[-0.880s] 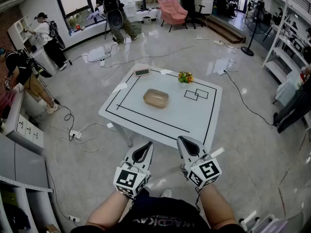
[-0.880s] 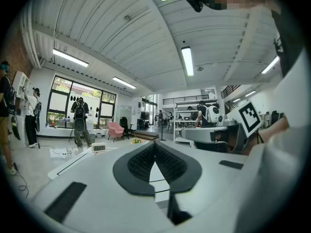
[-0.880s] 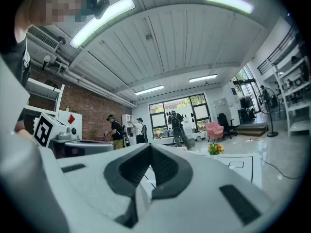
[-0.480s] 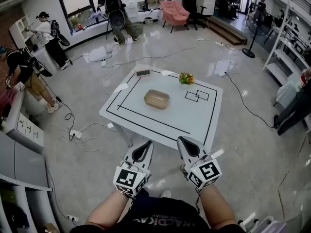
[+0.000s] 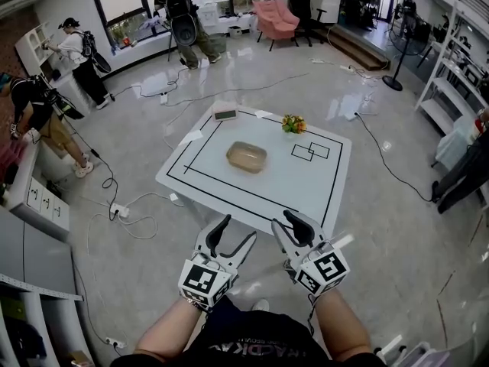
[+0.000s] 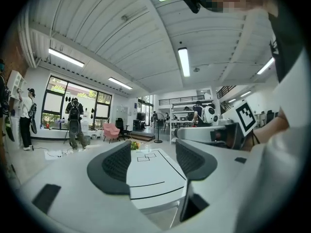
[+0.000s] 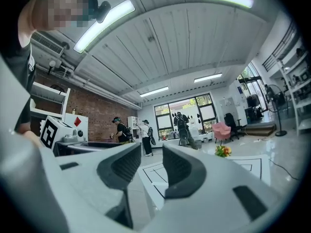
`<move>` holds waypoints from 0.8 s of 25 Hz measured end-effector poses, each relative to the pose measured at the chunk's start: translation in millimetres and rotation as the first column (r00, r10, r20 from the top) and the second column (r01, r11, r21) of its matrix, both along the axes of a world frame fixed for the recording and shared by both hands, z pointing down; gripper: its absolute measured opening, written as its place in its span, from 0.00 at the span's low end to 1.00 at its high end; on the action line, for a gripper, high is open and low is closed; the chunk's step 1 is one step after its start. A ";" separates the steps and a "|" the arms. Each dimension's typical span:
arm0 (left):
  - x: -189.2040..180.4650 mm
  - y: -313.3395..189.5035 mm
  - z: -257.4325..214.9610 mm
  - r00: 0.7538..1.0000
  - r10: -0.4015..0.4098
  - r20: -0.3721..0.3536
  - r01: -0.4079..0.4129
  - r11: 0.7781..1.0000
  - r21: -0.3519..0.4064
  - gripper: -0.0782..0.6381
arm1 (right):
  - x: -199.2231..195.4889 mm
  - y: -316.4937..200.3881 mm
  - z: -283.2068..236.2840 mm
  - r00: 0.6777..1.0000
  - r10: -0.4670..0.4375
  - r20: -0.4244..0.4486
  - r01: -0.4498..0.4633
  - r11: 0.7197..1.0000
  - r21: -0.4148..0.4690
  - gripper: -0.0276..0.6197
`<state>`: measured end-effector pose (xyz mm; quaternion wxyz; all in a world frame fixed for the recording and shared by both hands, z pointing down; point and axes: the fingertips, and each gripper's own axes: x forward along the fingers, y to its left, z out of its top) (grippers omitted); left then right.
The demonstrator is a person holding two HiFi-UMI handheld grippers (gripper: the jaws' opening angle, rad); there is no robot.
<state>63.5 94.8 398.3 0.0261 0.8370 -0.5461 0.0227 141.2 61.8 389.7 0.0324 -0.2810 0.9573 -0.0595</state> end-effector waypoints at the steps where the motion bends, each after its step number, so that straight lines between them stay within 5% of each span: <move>1: 1.6 -1.2 1.7 1.000 0.014 0.000 -0.014 1.000 -0.005 0.52 | -2.0 -1.1 0.1 1.000 -0.008 0.006 0.008 1.000 -0.005 0.26; 5: 3.1 -6.4 9.4 0.999 0.052 -0.004 -0.052 0.998 -0.024 0.58 | -8.3 -9.4 5.8 1.000 -0.005 0.015 0.005 1.000 -0.029 0.42; 20: -62.0 -79.6 24.7 0.989 0.137 -0.058 -0.140 0.988 -0.061 0.59 | -55.4 -91.5 21.2 0.990 0.140 0.000 -0.139 0.986 -0.097 0.42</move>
